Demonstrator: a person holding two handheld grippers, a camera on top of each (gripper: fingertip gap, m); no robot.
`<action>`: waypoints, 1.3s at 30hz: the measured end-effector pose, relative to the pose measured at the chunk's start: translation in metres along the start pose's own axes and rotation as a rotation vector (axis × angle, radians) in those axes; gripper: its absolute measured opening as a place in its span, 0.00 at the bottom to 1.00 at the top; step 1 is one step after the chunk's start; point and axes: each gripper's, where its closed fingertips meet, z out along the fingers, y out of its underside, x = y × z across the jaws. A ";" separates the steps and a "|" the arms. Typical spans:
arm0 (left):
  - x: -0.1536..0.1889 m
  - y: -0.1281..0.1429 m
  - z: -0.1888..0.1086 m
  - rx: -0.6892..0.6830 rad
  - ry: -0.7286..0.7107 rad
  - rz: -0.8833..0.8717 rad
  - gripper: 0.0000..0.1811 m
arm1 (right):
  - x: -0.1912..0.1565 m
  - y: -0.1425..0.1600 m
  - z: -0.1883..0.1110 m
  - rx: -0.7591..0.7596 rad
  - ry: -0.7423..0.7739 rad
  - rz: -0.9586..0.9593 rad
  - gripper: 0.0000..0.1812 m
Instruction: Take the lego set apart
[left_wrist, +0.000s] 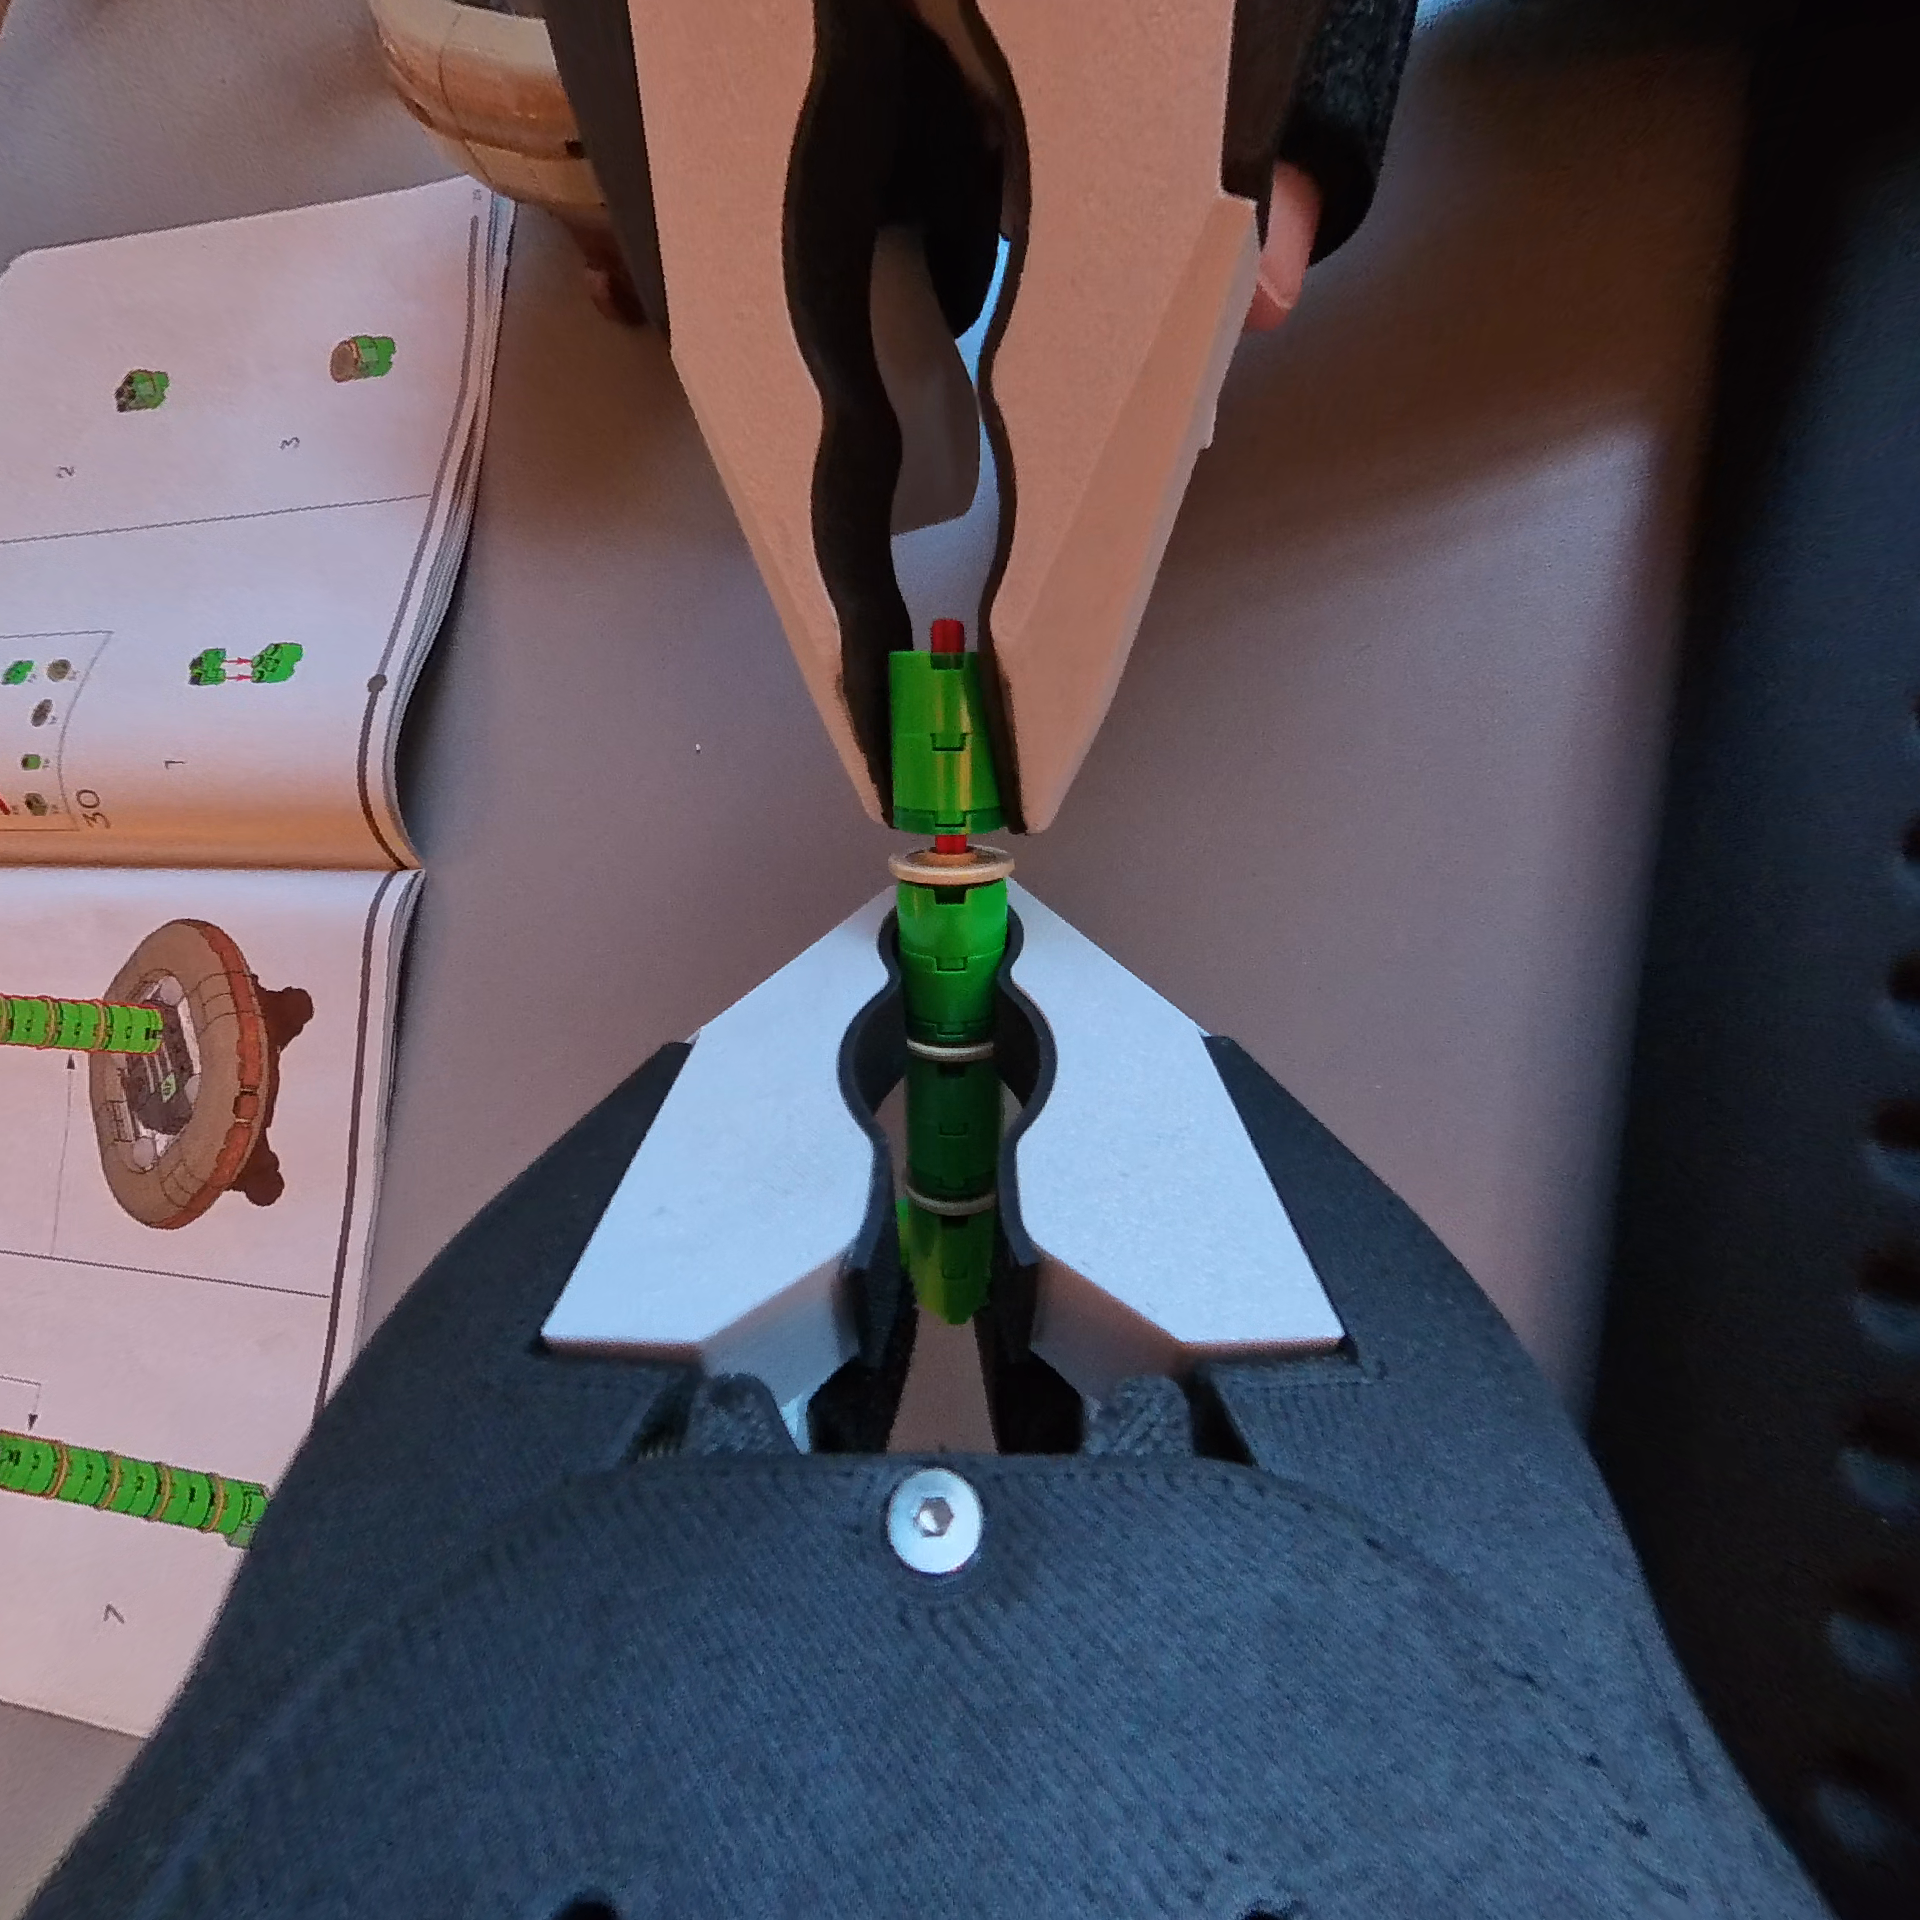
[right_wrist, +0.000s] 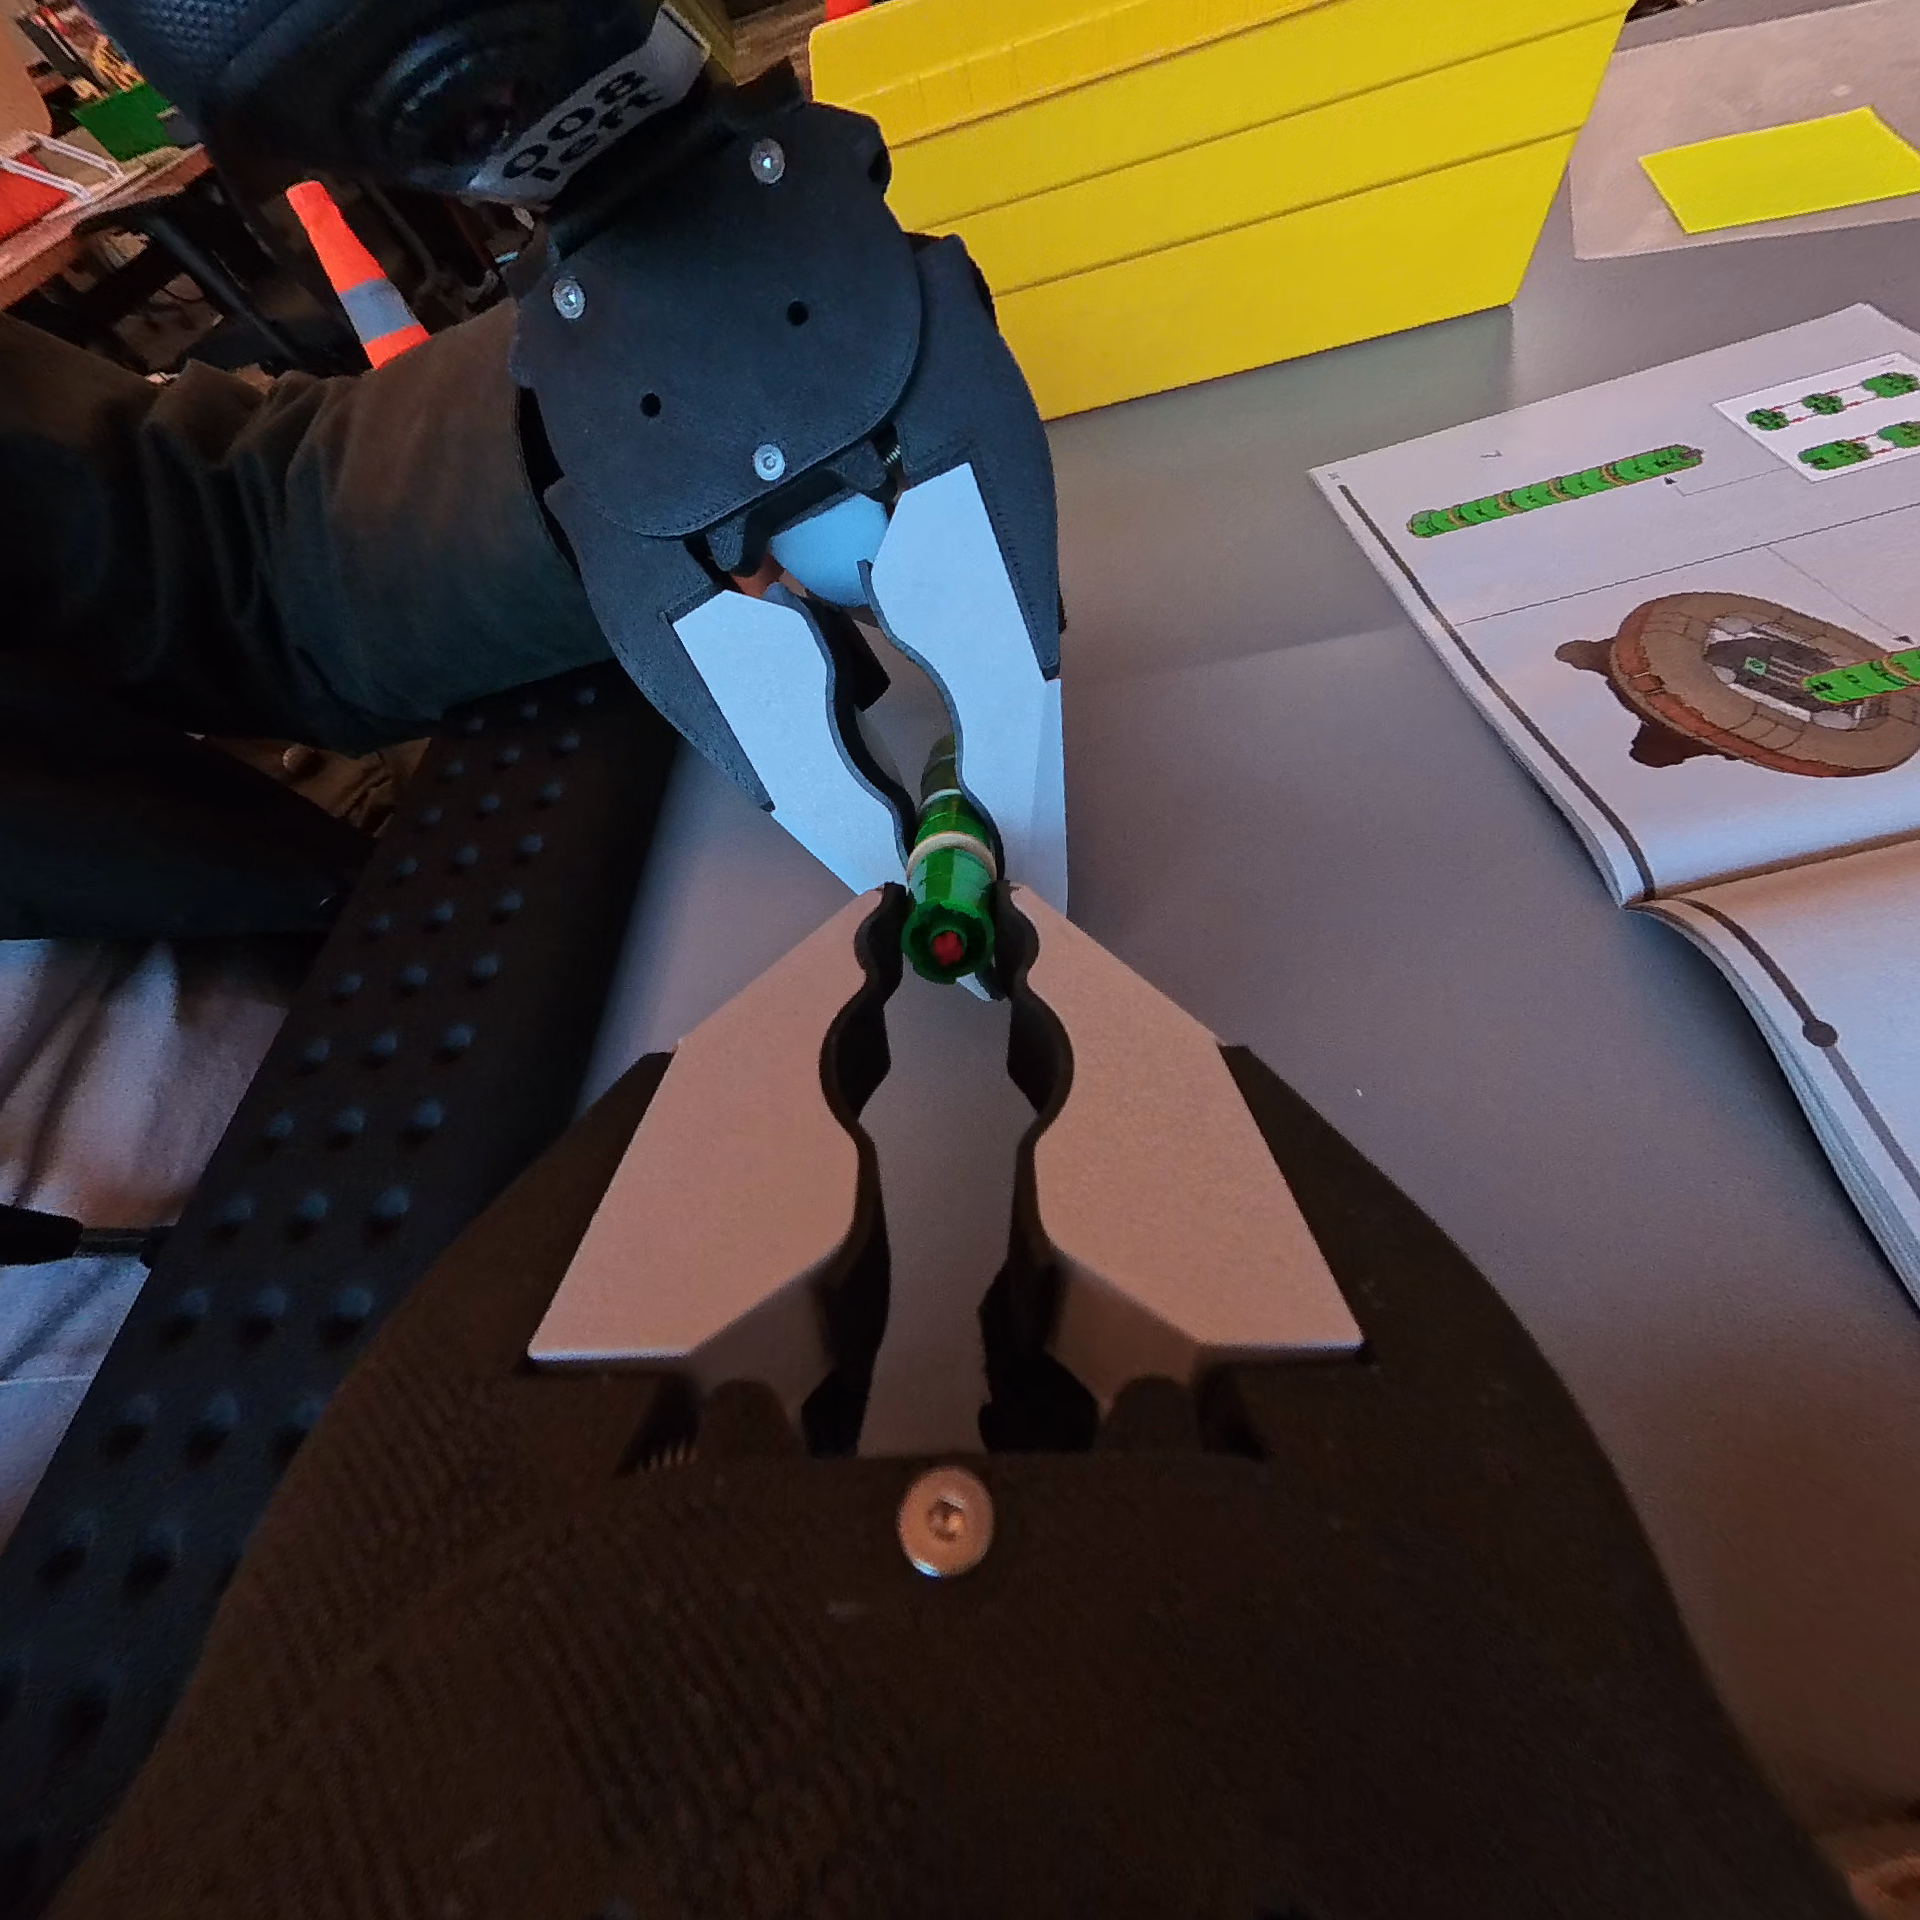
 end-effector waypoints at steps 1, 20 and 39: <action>0.000 0.000 0.000 0.000 0.001 0.000 0.04 | 0.000 0.000 0.000 0.001 0.002 -0.002 0.08; 0.004 0.003 0.002 -0.025 0.026 0.002 0.05 | -0.002 0.006 0.004 -0.062 0.016 -0.031 0.08; 0.004 -0.021 -0.011 0.050 -0.017 0.055 0.05 | -0.010 -0.004 -0.015 -0.067 -0.041 -0.083 0.09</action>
